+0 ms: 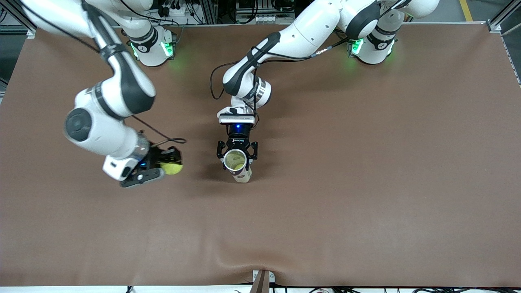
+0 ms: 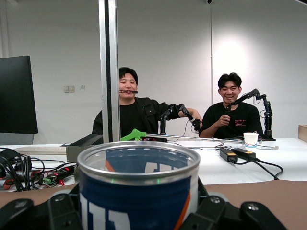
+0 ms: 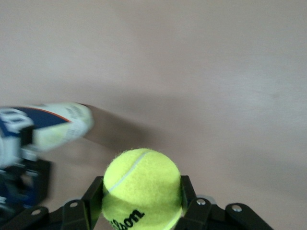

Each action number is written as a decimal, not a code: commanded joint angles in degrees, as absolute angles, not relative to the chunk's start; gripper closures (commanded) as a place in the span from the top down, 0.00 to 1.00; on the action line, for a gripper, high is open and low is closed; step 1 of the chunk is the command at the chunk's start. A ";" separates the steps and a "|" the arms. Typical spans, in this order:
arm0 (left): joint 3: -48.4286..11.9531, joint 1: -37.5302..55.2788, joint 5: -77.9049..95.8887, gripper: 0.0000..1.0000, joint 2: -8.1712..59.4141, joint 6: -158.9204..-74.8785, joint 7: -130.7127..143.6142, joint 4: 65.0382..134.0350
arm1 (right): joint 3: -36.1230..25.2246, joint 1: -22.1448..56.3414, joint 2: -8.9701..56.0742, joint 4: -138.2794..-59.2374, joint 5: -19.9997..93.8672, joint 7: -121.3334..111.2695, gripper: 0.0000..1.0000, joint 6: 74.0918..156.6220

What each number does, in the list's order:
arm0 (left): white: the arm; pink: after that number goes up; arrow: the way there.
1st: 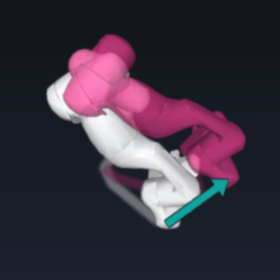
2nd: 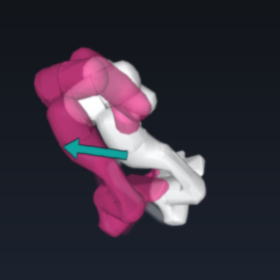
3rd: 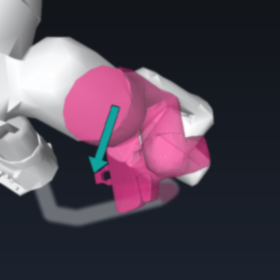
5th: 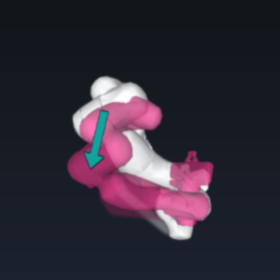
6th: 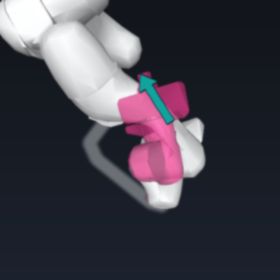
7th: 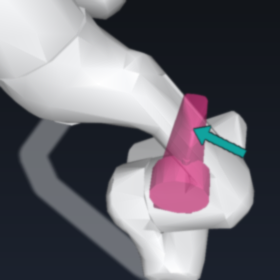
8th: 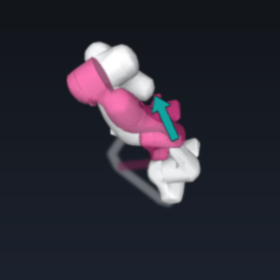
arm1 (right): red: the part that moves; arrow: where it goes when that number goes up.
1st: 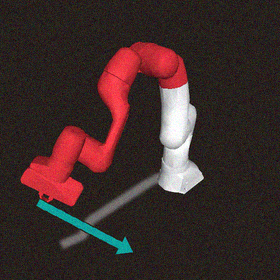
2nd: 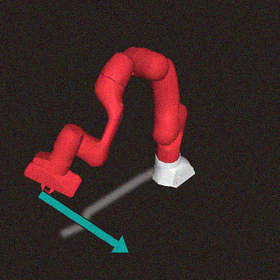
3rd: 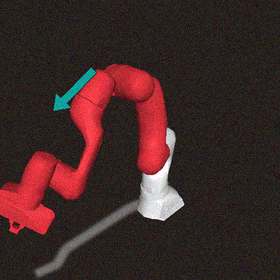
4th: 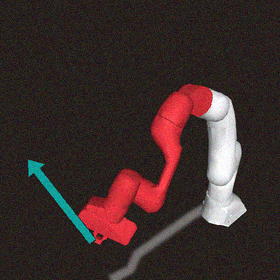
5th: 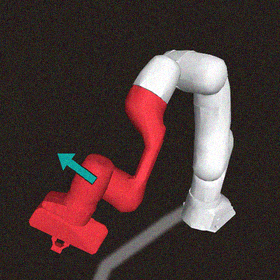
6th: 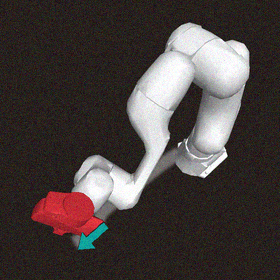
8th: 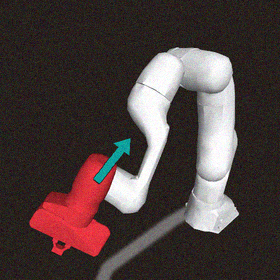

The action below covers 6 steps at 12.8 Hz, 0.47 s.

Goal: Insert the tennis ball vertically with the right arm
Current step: 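Carry the Wilson ball onto the can opening with the right gripper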

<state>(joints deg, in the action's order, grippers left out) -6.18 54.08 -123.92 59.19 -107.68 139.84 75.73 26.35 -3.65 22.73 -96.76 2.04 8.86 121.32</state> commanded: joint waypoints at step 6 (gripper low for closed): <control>-6.42 54.05 -125.33 0.81 59.33 -107.49 141.94 74.62 | 25.84 9.39 26.27 -87.45 -7.82 29.52 0.01 121.72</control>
<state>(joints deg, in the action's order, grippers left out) -6.22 54.12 -123.92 59.18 -107.68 139.84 75.58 26.31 7.11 23.47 -90.53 -5.19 26.25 121.71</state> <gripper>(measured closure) 0.194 0.326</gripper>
